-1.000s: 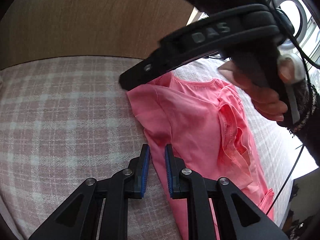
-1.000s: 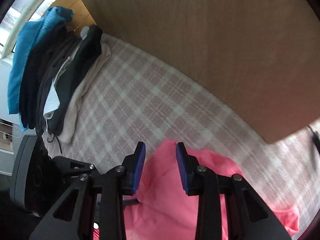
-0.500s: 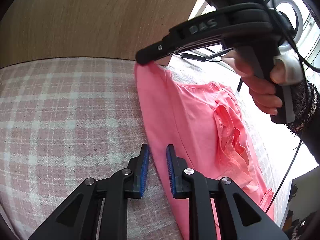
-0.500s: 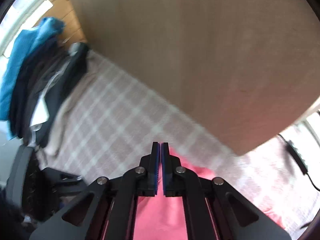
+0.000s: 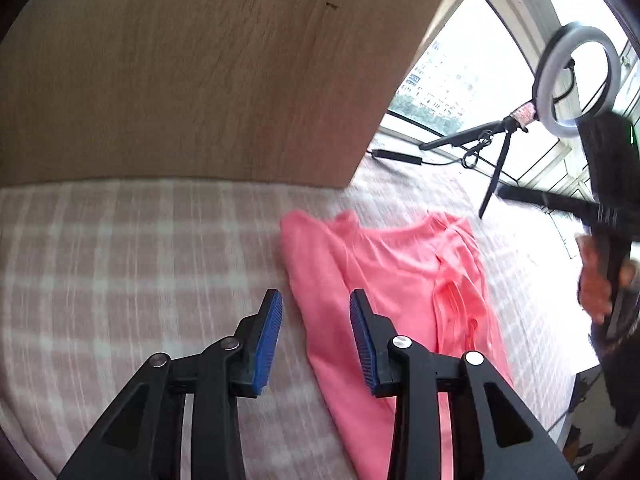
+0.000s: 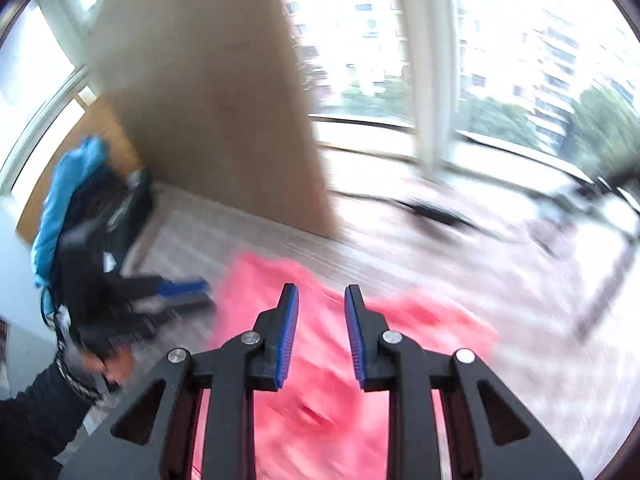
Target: Fold clothes
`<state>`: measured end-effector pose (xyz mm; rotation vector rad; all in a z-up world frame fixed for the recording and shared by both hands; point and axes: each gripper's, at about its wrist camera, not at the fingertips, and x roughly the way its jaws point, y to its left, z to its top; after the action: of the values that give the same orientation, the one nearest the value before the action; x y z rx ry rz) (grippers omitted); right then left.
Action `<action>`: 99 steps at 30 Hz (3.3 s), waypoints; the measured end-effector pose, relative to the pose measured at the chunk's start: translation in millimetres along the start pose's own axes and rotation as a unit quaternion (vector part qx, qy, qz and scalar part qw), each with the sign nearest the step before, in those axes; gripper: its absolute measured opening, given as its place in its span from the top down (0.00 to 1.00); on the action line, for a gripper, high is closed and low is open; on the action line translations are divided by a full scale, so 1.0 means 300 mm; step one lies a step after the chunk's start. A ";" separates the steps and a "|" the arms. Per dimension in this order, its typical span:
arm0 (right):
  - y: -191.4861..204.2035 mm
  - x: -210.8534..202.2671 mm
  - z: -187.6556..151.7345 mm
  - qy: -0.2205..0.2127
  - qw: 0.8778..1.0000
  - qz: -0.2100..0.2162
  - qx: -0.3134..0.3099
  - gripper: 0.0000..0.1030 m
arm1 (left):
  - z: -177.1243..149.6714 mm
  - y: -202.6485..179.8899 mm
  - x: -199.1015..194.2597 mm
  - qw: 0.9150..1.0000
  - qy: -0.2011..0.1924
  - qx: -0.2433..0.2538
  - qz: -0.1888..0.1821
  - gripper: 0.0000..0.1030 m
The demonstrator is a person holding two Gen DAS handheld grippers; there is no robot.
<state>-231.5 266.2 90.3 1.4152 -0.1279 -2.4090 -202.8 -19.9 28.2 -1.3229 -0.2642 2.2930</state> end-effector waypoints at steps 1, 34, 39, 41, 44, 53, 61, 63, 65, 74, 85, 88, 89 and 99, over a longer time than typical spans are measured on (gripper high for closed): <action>-0.058 -0.015 -0.027 0.001 1.000 -0.018 0.015 0.77 | 0.018 0.001 0.016 1.000 0.005 0.001 0.002 0.68; -0.166 -0.274 -0.193 -0.046 0.990 0.113 0.070 0.95 | -0.032 -0.268 -0.250 0.993 -0.031 0.110 -0.017 0.95; -0.026 -0.463 -0.371 -0.062 0.993 0.091 0.036 0.95 | -0.218 -0.346 -0.399 0.989 -0.040 0.139 -0.019 0.95; 0.012 -0.508 -0.471 -0.066 0.993 0.089 0.036 0.95 | -0.306 -0.369 -0.444 0.988 -0.038 0.146 -0.020 0.95; 0.067 -0.527 -0.635 -0.071 0.993 0.079 0.042 0.95 | -0.438 -0.401 -0.499 0.987 -0.033 0.158 -0.021 0.95; 0.160 -0.389 -1.081 0.084 0.996 0.023 0.033 0.91 | -0.821 -0.396 -0.462 0.978 0.116 0.172 -0.005 0.94; 0.162 -0.742 -1.154 0.009 0.989 0.128 0.078 0.69 | -0.815 -0.311 -0.726 0.985 0.085 0.145 0.022 0.92; 0.180 -0.776 -1.140 -0.019 0.989 0.129 0.076 0.56 | -0.815 -0.330 -0.719 0.985 0.073 0.153 0.020 0.92; 0.232 -0.728 -1.123 -0.017 0.996 0.077 0.040 0.56 | -0.828 -0.391 -0.666 0.980 0.073 0.187 0.017 0.92; 0.445 -0.436 -1.152 0.046 0.990 -0.026 -0.129 0.56 | -0.859 -0.572 -0.492 0.956 0.074 0.283 0.006 0.87; 0.411 -0.355 -1.149 0.072 0.984 -0.030 -0.160 0.56 | -0.863 -0.700 -0.338 0.894 0.134 0.428 -0.004 0.79; 0.420 -0.332 -1.152 0.077 0.980 -0.036 -0.177 0.56 | -0.876 -0.689 -0.286 0.876 0.153 0.457 0.016 0.79; 0.421 -0.324 -1.152 0.078 0.980 -0.037 -0.178 0.56 | -0.876 -0.684 -0.275 0.874 0.156 0.461 0.019 0.79; 0.400 -0.309 -1.136 0.096 0.980 -0.032 -0.171 0.91 | -0.849 -0.649 -0.339 0.880 0.162 0.446 -0.015 0.99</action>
<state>132.8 217.0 27.0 1.4909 0.3684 -2.1922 117.0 81.4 50.9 -1.1180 0.7895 1.7222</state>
